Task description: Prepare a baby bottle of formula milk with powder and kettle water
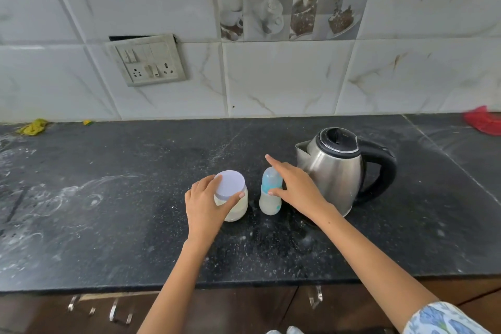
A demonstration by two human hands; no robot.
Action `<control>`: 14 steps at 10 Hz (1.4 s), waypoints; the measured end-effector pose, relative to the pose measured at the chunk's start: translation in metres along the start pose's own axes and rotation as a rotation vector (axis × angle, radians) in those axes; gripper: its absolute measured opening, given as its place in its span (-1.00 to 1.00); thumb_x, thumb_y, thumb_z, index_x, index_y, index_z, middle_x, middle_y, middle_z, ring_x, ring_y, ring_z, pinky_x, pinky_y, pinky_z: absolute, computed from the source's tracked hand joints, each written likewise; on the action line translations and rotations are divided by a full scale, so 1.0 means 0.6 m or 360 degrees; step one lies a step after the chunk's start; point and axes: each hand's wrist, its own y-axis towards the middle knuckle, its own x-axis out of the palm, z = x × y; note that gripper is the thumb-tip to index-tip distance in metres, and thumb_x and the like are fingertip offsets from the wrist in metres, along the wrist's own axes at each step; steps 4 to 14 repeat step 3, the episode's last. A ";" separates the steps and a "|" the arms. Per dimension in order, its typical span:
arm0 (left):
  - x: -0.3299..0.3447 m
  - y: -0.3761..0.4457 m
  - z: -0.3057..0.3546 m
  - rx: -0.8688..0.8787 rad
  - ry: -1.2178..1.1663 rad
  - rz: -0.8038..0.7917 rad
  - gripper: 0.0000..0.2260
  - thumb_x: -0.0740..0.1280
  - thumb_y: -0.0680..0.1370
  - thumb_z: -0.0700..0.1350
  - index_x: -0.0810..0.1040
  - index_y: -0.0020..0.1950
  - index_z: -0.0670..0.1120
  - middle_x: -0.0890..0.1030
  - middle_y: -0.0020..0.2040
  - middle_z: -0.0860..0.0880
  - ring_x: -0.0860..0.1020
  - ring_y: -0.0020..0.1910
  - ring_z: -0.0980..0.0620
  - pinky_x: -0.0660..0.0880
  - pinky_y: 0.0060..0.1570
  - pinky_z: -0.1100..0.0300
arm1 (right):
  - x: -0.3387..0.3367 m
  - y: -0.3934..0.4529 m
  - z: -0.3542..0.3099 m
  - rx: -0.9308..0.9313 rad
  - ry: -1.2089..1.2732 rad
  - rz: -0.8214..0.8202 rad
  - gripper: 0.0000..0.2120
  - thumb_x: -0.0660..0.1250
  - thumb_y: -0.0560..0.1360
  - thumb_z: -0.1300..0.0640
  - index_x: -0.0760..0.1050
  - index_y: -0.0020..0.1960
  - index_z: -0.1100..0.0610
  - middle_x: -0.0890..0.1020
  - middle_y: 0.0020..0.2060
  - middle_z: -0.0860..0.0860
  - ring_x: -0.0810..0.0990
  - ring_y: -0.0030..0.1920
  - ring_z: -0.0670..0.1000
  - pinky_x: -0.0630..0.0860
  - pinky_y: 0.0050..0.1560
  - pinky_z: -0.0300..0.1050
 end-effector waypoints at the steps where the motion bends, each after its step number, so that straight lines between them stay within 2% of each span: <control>1: -0.026 0.010 0.025 0.0146 0.0155 0.0012 -0.32 0.09 0.52 0.31 0.45 0.36 -0.20 0.47 0.38 -0.15 0.43 0.34 -0.14 0.31 0.31 -0.02 | -0.016 -0.016 -0.008 0.0055 -0.0041 0.0088 -0.26 0.38 0.53 -0.01 0.08 0.57 0.07 0.40 0.43 0.07 0.40 0.39 0.07 0.48 0.26 0.03; 2: -0.050 0.031 0.058 0.0258 0.0156 0.0173 -0.35 -0.01 0.58 0.24 0.35 0.43 -0.23 0.37 0.46 -0.18 0.35 0.42 -0.16 0.27 0.38 -0.05 | -0.038 -0.023 -0.022 0.0026 -0.0061 0.0349 -0.37 0.30 0.59 -0.02 0.15 0.55 0.16 0.38 0.45 0.11 0.36 0.43 0.10 0.39 0.32 0.00; 3: -0.094 0.078 0.131 0.0446 0.0124 0.0385 -0.41 -0.05 0.63 0.16 0.21 0.51 -0.22 0.21 0.53 -0.17 0.17 0.52 -0.13 0.07 0.48 -0.01 | -0.094 -0.012 -0.051 -0.0096 -0.0123 0.0868 -0.46 0.25 0.62 0.05 0.24 0.49 0.30 0.38 0.44 0.23 0.34 0.45 0.19 0.25 0.44 -0.01; 14: -0.094 0.078 0.131 0.0446 0.0124 0.0385 -0.41 -0.05 0.63 0.16 0.21 0.51 -0.22 0.21 0.53 -0.17 0.17 0.52 -0.13 0.07 0.48 -0.01 | -0.094 -0.012 -0.051 -0.0096 -0.0123 0.0868 -0.46 0.25 0.62 0.05 0.24 0.49 0.30 0.38 0.44 0.23 0.34 0.45 0.19 0.25 0.44 -0.01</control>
